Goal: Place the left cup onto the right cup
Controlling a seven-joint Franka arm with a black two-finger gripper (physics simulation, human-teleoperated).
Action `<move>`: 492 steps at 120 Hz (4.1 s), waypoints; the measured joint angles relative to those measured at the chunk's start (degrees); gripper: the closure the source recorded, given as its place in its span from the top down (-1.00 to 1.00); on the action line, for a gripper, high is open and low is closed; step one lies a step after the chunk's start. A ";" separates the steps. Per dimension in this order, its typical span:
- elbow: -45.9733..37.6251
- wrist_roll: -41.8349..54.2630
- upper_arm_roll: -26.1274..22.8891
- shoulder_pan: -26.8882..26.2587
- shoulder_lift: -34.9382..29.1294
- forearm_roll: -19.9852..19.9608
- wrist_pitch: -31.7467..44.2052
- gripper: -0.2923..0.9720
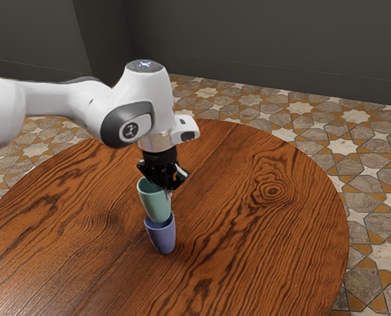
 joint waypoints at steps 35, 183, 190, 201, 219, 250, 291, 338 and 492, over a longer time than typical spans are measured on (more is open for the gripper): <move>-0.06 -0.74 0.00 -1.69 0.21 -0.03 0.53 -0.70; 0.18 -2.12 0.51 -0.53 2.31 2.42 0.86 -0.70; 0.20 -2.17 0.54 -0.48 2.64 2.43 1.06 -0.70; 0.21 -2.24 0.60 -0.45 3.11 2.45 1.31 -0.70; 0.21 -2.30 0.59 -0.46 3.44 2.45 1.61 -0.66; 0.29 -1.92 0.64 -0.46 3.34 3.53 2.27 0.11; 0.12 -1.37 0.57 -0.44 -0.06 3.72 1.27 0.45; 4.48 -0.05 0.78 -0.86 -3.03 3.54 -4.75 0.52; 26.57 19.23 7.23 5.07 2.38 -0.13 -20.76 0.54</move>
